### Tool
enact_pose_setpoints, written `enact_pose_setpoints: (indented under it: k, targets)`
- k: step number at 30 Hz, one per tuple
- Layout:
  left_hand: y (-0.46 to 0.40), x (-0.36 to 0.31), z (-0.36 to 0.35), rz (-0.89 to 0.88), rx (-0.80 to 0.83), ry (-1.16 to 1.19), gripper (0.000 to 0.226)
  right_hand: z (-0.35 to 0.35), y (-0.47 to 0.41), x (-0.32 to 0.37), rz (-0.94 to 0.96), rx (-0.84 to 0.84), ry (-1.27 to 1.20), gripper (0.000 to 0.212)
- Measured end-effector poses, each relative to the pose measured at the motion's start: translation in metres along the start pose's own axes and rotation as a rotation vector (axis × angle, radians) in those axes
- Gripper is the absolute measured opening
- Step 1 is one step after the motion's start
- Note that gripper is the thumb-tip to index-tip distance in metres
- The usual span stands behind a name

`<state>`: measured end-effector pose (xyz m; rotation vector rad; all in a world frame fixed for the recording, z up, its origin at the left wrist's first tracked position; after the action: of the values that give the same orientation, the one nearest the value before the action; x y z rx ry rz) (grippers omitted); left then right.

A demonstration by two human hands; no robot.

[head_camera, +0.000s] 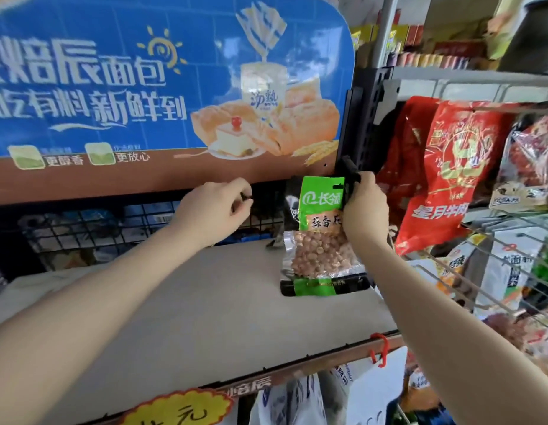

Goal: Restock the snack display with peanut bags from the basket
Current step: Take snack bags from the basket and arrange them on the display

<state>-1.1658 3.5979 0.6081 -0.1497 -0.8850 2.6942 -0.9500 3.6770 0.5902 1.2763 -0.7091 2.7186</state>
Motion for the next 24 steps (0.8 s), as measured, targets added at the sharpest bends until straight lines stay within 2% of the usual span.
enact_pose_setpoints:
  k: [3,5,8,11,15,19,22,24]
  targets:
    - [0.0,-0.004,0.011,-0.096,-0.076,0.022,0.024,-0.01,0.009,0.006,0.083,0.008,0.15,0.065]
    - [-0.014,-0.007,0.017,-0.19,-0.081,-0.016,0.03,-0.012,0.012,0.009,0.161,0.022,0.215,0.075]
    - [-0.045,-0.02,0.023,-0.313,-0.011,-0.068,0.04,-0.012,0.009,0.006,0.231,0.044,0.352,0.066]
    - [-0.077,-0.038,0.017,-0.407,0.172,-0.172,0.047,-0.015,0.007,0.004,0.246,0.079,0.464,0.061]
    - [-0.106,-0.067,-0.011,-0.496,0.332,-0.334,0.049,-0.016,0.009,-0.001,0.271,0.163,0.582,0.062]
    - [-0.125,-0.068,-0.034,-0.456,0.374,-0.33,0.044,-0.027,0.026,-0.027,0.347,0.251,0.601,0.055]
    - [-0.135,-0.061,-0.04,-0.35,0.364,-0.188,0.042,-0.025,0.045,-0.046,0.329,0.247,0.538,0.061]
    - [-0.139,-0.059,-0.045,-0.305,0.398,-0.148,0.038,-0.02,0.051,-0.051,0.3,0.294,0.505,0.073]
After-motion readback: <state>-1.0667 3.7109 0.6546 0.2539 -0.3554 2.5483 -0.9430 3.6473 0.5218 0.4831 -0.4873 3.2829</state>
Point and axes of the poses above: each hand's wrist, its own y-axis away from the middle knuckle, its own z-axis out of the back of the hand, x = y × z, the point moved 4 cm from there along -y, towards the middle knuckle, and after that the axes turned 8 degrees about -z, right-handed, at the moved point
